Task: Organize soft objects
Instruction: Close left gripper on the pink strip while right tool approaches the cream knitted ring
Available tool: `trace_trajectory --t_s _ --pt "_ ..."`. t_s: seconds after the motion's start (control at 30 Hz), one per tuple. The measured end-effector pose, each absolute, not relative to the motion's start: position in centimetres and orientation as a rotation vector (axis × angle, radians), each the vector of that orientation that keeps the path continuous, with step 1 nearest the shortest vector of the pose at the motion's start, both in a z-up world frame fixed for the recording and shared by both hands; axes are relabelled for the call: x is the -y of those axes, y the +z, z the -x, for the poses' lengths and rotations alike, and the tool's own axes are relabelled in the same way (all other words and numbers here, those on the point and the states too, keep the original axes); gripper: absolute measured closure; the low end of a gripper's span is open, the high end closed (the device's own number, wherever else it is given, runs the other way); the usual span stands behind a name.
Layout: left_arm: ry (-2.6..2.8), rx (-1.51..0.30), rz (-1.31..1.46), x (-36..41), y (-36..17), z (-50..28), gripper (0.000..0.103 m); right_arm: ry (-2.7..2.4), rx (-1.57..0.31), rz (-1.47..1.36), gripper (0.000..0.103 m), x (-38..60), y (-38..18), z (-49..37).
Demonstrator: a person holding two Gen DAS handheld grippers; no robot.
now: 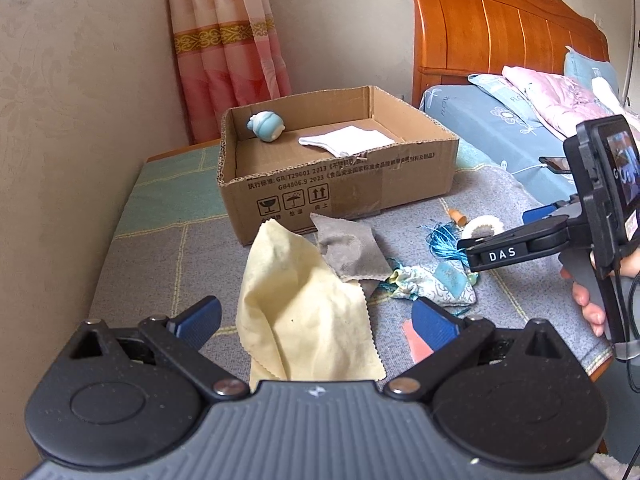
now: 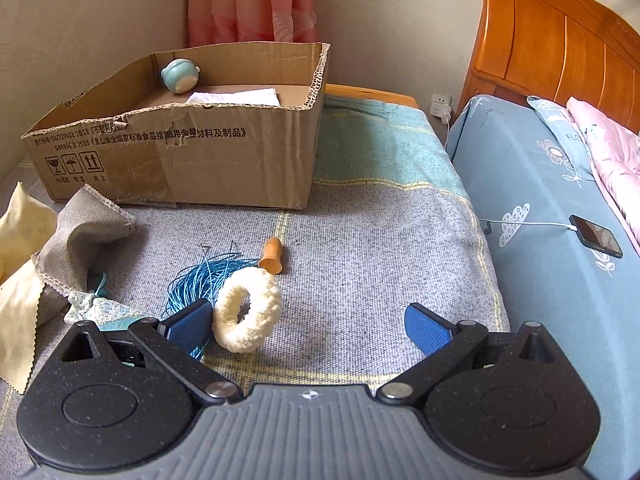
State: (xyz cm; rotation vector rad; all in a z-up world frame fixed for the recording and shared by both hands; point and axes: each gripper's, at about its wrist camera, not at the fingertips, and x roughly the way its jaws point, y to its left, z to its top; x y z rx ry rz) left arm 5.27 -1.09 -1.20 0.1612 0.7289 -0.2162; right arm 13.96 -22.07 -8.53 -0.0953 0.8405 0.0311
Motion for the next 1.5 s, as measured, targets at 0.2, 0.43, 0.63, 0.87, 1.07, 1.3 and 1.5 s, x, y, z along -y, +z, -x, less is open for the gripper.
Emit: trace_trajectory --t_s 0.2,0.43,0.63,0.87,1.07,1.3,1.5 --pt "-0.254 -0.745 -0.171 2.2 -1.6 -5.3 0.002 -0.011 -0.832 0.118 0.000 23.2 -8.6 -13.8" --pt "-0.383 -0.772 -0.191 4.3 -2.6 -4.7 0.002 0.009 -0.833 0.050 0.000 25.0 -8.9 -12.8" --pt "-0.504 -0.839 -0.165 5.3 -3.9 -4.7 0.015 0.026 -0.822 0.063 0.000 24.9 -9.0 -12.1" --pt "-0.560 -0.908 -0.161 6.2 -5.6 -5.4 0.030 0.055 -0.818 0.075 0.000 25.1 -8.9 -11.4" --pt "-0.579 -0.925 -0.172 6.6 -6.2 -6.0 0.039 0.056 -0.816 0.075 0.000 25.2 -8.9 -11.4" --pt "-0.587 -0.909 -0.211 7.1 -6.1 -6.4 0.044 0.060 -0.813 0.077 0.000 25.2 -8.9 -11.3" --pt "-0.520 -0.905 -0.240 6.3 -6.1 -6.4 0.052 0.068 -0.807 0.079 0.000 25.3 -8.9 -11.3"
